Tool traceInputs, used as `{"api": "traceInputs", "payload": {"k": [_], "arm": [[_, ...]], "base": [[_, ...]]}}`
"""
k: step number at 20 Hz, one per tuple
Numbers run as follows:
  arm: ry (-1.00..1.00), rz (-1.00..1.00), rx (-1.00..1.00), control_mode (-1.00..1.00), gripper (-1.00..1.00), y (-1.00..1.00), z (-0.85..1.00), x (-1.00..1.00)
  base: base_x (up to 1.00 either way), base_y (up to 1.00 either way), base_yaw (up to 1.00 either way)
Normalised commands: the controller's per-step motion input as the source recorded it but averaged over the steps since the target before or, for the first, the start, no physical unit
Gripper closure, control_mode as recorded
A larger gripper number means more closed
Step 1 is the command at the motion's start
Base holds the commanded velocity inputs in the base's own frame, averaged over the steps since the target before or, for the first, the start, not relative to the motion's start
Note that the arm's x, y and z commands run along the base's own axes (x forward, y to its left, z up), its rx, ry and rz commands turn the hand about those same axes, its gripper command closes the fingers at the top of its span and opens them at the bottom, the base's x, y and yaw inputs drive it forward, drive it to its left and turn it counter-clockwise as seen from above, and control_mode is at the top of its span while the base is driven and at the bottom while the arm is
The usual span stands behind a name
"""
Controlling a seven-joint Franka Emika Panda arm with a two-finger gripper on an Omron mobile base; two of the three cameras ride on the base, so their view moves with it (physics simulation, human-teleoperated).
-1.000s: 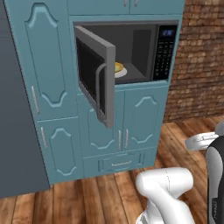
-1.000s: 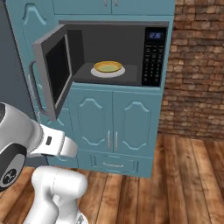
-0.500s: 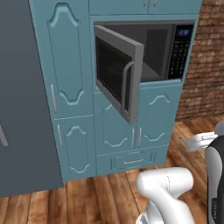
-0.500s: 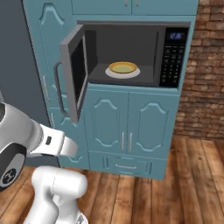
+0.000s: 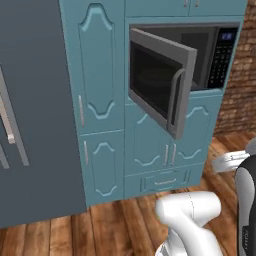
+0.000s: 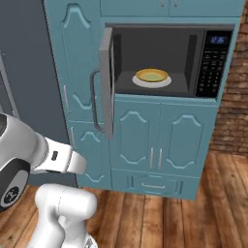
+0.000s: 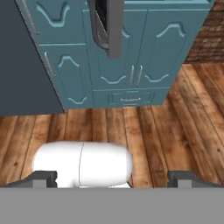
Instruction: Pick the potato from the counter and place it in the microwave. Then turn on the microwave.
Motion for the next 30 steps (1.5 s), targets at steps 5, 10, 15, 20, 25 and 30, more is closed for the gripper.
{"api": "traceInputs", "payload": {"k": [5, 10, 15, 20, 25, 30], "arm": [[0.0, 0.0, 0.0, 1.0, -1.0, 0.0, 0.0, 0.0], [0.0, 0.0, 0.0, 1.0, -1.0, 0.0, 0.0, 0.0], [0.0, 0.0, 0.0, 1.0, -1.0, 0.0, 0.0, 0.0], [0.0, 0.0, 0.0, 1.0, -1.0, 0.0, 0.0, 0.0], [0.0, 0.0, 0.0, 1.0, -1.0, 0.0, 0.0, 0.0], [0.0, 0.0, 0.0, 1.0, -1.0, 0.0, 0.0, 0.0]], "base": [[-0.07, 0.69, -0.04], [0.0, 0.69, -0.01], [0.0, 0.69, 0.0], [0.02, 0.7, 0.0], [0.04, 0.71, 0.0], [0.07, 0.72, 0.0]]}}
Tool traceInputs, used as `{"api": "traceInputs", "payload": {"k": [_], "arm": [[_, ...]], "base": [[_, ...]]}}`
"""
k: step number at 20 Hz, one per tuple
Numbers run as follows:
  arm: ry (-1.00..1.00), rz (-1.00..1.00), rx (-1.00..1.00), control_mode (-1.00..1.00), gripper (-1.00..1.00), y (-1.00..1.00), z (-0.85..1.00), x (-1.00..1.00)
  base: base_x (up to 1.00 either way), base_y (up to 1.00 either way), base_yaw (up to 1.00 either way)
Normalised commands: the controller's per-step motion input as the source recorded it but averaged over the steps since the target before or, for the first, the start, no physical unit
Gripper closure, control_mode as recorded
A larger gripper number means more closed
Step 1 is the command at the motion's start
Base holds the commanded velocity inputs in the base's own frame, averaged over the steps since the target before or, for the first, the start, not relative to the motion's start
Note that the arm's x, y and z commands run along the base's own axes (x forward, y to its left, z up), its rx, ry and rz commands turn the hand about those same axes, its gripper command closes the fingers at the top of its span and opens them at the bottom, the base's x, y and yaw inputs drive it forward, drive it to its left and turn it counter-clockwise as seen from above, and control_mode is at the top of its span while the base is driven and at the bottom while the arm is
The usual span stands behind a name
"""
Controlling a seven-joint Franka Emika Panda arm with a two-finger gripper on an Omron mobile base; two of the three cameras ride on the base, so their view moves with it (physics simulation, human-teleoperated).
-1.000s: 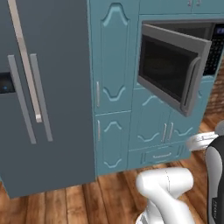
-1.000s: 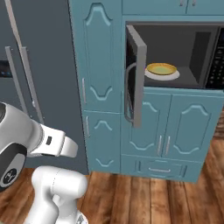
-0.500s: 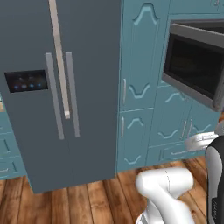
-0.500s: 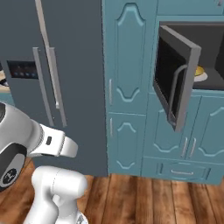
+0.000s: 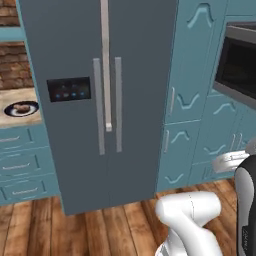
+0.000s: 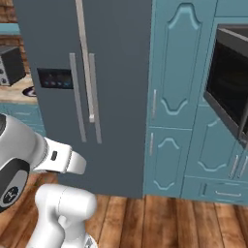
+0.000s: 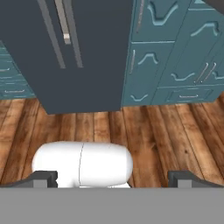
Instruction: Pick the potato from the counter and place it in the microwave. Then turn on the microwave.
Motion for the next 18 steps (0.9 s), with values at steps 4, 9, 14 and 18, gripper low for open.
{"api": "traceInputs", "payload": {"k": [4, 9, 14, 18], "arm": [[0.0, 0.0, 0.0, 1.0, -1.0, 0.0, 0.0, 0.0], [0.0, 0.0, 0.0, 1.0, -1.0, 0.0, 0.0, 0.0], [0.0, 0.0, 0.0, 1.0, -1.0, 0.0, 0.0, 0.0], [0.0, 0.0, 0.0, 1.0, -1.0, 0.0, 0.0, 0.0]], "base": [[0.08, 0.72, 0.0], [0.08, 0.72, 0.0], [0.11, 0.71, 0.0], [0.12, 0.7, 0.0]]}}
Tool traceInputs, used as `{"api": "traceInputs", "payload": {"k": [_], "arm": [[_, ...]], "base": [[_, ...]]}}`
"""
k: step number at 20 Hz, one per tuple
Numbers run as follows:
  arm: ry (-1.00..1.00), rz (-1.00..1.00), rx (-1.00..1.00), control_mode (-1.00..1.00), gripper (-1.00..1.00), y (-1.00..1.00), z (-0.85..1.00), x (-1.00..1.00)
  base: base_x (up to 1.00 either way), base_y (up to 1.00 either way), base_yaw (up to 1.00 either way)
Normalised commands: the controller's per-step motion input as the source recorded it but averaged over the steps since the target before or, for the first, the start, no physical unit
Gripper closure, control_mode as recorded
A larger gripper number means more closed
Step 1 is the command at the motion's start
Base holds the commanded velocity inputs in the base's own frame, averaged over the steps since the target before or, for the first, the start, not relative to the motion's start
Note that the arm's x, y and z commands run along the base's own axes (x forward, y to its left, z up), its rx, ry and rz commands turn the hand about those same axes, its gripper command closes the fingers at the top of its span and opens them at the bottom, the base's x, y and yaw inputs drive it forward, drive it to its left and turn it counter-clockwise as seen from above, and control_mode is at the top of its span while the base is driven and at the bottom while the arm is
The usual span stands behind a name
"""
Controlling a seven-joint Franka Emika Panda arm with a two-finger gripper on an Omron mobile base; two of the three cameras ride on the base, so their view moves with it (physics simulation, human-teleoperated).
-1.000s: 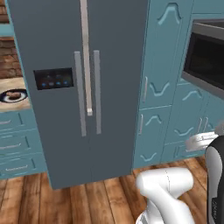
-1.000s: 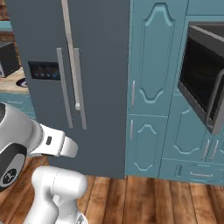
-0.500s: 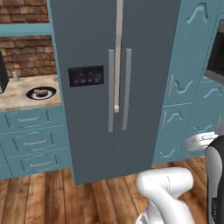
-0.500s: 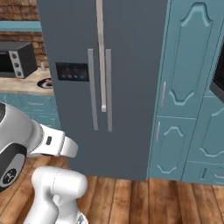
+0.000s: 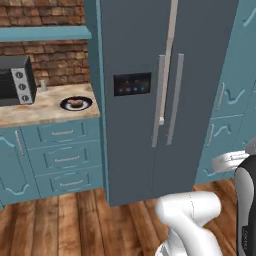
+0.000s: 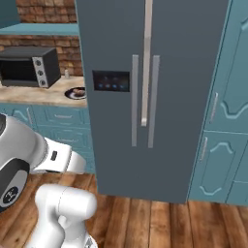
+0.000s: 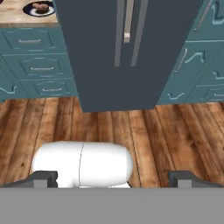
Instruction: Pick the potato from the counter and place it in the microwave. Then turn on the microwave.
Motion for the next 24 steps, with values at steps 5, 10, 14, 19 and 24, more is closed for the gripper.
{"api": "traceInputs", "payload": {"k": [5, 10, 14, 19, 24], "arm": [[0.0, 0.0, 0.0, 1.0, -1.0, 0.0, 0.0, 0.0], [0.0, 0.0, 0.0, 1.0, -1.0, 0.0, 0.0, 0.0], [0.0, 0.0, 0.0, 1.0, -1.0, 0.0, 0.0, 0.0], [0.0, 0.0, 0.0, 1.0, -1.0, 0.0, 0.0, 0.0], [0.0, 0.0, 0.0, 1.0, -1.0, 0.0, 0.0, 0.0]], "base": [[0.15, 0.68, 0.0], [0.17, 0.67, 0.0], [0.16, 0.68, 0.0], [0.15, 0.67, 0.0], [0.26, 0.64, 0.0]]}}
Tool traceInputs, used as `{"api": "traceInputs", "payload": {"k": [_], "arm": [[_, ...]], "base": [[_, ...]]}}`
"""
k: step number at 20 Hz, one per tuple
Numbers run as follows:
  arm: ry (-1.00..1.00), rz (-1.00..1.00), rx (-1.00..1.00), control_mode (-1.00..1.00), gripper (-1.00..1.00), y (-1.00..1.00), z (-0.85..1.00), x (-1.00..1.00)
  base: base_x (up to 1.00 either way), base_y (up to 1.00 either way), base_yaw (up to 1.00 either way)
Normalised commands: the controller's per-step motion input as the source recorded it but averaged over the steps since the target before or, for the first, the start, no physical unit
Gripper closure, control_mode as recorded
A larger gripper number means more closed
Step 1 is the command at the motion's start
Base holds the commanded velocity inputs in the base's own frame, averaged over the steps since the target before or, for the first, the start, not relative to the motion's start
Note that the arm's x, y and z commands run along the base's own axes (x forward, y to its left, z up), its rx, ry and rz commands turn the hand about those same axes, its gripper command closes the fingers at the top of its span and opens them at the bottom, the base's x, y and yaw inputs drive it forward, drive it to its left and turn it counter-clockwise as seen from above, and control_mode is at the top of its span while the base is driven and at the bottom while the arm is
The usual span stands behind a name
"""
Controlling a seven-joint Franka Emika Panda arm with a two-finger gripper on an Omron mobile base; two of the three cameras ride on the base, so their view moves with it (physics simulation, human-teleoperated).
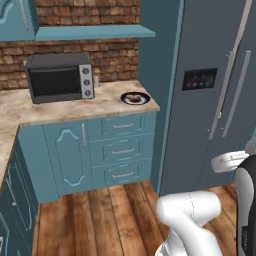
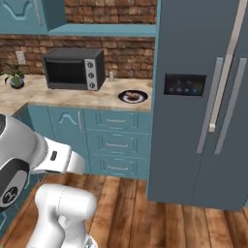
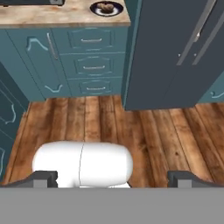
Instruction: Pick the potato from the counter and place it in the microwave. Then turn on the microwave.
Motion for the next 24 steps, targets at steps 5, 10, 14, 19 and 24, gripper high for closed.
{"api": "traceInputs", "payload": {"k": [5, 10, 14, 19, 24], "arm": [[0.0, 0.0, 0.0, 1.0, -1.0, 0.0, 0.0, 0.0], [0.0, 0.0, 0.0, 1.0, -1.0, 0.0, 0.0, 0.0], [0.0, 0.0, 0.0, 1.0, -1.0, 0.0, 0.0, 0.0], [0.0, 0.0, 0.0, 1.0, -1.0, 0.0, 0.0, 0.0], [0.0, 0.0, 0.0, 1.0, -1.0, 0.0, 0.0, 0.0]], "base": [[0.51, 0.48, 0.0], [0.6, 0.39, 0.0], [0.66, 0.32, 0.0], [0.71, 0.2, 0.04], [0.75, 0.04, 0.12]]}}
